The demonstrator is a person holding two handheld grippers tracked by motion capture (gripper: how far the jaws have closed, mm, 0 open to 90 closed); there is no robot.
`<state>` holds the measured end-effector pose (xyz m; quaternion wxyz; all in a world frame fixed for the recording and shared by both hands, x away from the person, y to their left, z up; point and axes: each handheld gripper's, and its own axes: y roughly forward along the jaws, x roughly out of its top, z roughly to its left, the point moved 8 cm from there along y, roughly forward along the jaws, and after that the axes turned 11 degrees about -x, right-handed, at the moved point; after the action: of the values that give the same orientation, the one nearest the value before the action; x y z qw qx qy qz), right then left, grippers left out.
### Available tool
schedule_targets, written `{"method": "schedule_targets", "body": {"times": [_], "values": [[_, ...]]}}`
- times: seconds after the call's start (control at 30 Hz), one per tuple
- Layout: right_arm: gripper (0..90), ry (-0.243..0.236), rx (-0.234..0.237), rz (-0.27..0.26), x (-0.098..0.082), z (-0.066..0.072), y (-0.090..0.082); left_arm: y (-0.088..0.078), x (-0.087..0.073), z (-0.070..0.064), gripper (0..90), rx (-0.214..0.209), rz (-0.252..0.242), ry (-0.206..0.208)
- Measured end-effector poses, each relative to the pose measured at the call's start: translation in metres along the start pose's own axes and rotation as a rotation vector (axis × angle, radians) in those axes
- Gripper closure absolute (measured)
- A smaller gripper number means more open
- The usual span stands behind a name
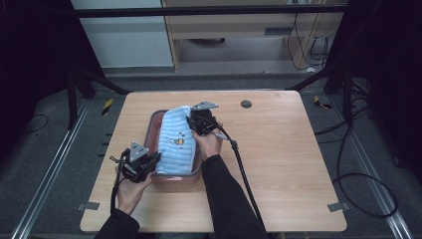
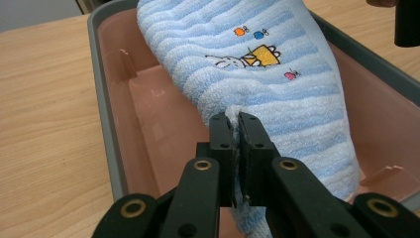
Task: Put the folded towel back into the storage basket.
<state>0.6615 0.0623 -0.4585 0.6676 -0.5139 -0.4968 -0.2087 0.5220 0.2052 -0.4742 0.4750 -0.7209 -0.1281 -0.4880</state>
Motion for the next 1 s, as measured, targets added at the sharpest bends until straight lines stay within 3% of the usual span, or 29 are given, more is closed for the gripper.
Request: {"method": "schedule_targets", "body": {"times": [0.57, 0.73, 1.0], "values": [[81.2, -0.005, -0.005, 0.065, -0.019, 0.001, 0.021, 0.011, -0.009, 0.007, 82.7, 0.023, 0.049, -0.028], [74.7, -0.039, -0.017, 0.08, -0.023, 0.003, 0.024, 0.011, -0.008, 0.009, 74.9, 0.021, 0.036, -0.036], [61.2, -0.053, -0.036, 0.035, -0.012, -0.002, 0.014, 0.005, -0.003, 0.008, 67.0, 0.024, 0.001, -0.033]]}}
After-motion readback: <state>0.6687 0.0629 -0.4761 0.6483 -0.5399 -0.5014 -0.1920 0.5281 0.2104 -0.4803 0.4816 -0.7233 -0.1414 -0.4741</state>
